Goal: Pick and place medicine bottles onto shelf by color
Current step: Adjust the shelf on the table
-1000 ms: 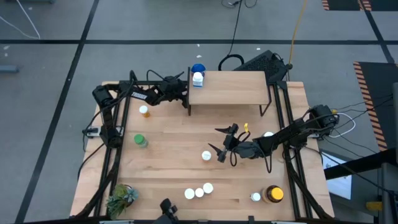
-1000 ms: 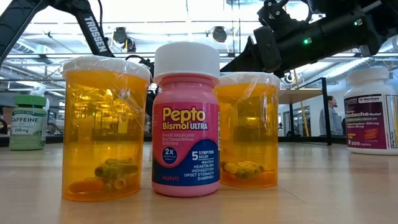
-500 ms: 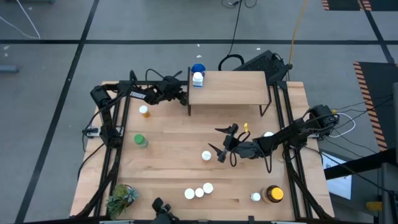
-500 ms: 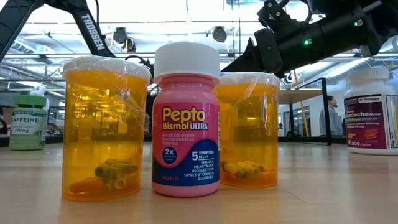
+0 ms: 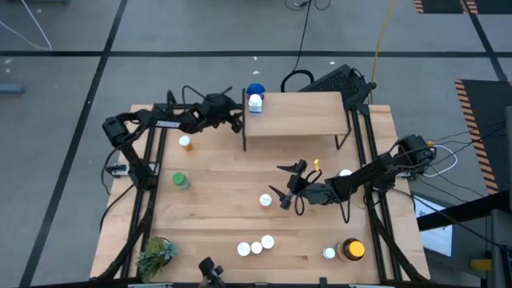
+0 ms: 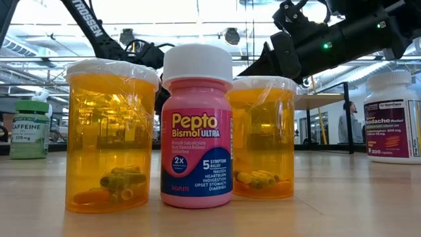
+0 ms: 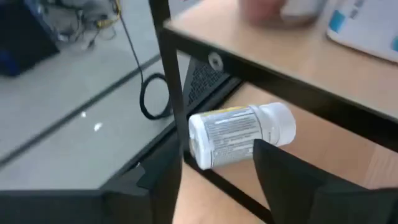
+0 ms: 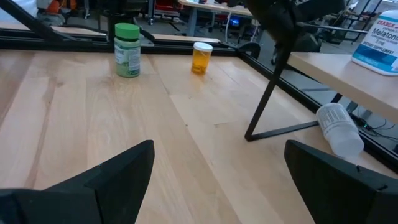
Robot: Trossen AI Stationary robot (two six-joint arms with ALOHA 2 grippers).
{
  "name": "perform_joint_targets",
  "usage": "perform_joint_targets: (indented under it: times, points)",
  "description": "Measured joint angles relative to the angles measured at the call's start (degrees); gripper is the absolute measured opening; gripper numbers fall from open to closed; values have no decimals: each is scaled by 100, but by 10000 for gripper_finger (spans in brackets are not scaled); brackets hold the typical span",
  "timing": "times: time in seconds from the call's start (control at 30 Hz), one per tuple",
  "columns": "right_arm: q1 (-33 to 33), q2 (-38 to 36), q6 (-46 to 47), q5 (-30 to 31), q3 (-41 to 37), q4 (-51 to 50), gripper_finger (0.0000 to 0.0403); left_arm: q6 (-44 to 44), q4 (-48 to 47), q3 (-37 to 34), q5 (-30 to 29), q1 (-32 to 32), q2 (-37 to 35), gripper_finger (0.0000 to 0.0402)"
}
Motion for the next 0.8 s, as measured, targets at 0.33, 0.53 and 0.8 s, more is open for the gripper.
perform_joint_targets:
  times: [0.33,0.53,0.8]
  points:
    - [0,0,-5,-9,0,14,357,-1,-45,-3,104,186,415,297]
    - [-139,0,-58,-141,0,-3,357,-369,-40,-2,-175,373,447,271]
    - [-734,2,357,-764,0,-226,357,-339,-93,-2,373,471,447,225]
